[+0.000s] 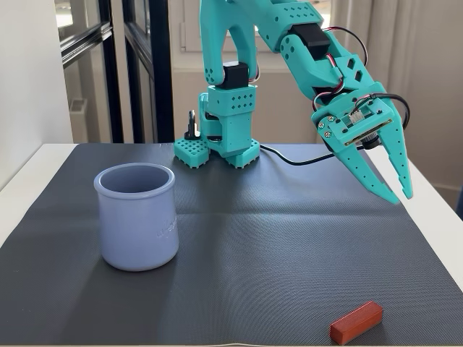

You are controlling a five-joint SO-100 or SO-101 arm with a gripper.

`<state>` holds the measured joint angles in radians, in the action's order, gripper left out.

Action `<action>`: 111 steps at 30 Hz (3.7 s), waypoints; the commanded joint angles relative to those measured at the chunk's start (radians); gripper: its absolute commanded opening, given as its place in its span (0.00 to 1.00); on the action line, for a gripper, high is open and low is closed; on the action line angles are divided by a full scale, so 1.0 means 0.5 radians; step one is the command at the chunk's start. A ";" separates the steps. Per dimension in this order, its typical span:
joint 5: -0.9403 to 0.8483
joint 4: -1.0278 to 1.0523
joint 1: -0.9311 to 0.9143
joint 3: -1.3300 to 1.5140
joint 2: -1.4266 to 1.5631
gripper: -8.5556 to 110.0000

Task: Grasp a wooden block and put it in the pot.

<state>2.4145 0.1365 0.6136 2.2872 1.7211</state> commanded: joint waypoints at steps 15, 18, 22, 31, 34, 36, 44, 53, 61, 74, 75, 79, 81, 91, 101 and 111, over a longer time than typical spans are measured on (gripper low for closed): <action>0.755 -0.034 -0.423 -0.712 -0.607 0.17; 0.746 0.089 -0.442 -0.841 -0.687 0.17; 0.742 0.604 -0.509 -1.101 -0.718 0.17; 0.577 1.562 -0.598 -1.758 -0.795 0.17; 0.577 1.555 -0.586 -1.933 -1.009 0.18; 0.580 1.555 -0.549 -2.080 -1.172 0.18; 0.638 1.660 -0.460 -2.525 -1.448 0.17; 0.733 1.647 -0.371 -2.700 -1.583 0.17; 0.736 1.647 -0.377 -2.780 -1.743 0.17; 0.727 1.647 -0.380 -2.930 -1.933 0.17; 0.727 1.660 -0.380 -2.976 -1.957 0.17; 0.718 1.663 -0.402 -3.093 -2.043 0.17; 0.718 1.663 -0.414 -3.102 -2.056 0.17; 0.718 1.825 -0.472 -3.089 -2.040 0.17; 0.718 1.871 -0.503 -3.089 -2.059 0.17; 0.715 1.871 -0.488 -3.089 -2.059 0.16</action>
<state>2.7673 1.0677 0.3804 0.7747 0.6811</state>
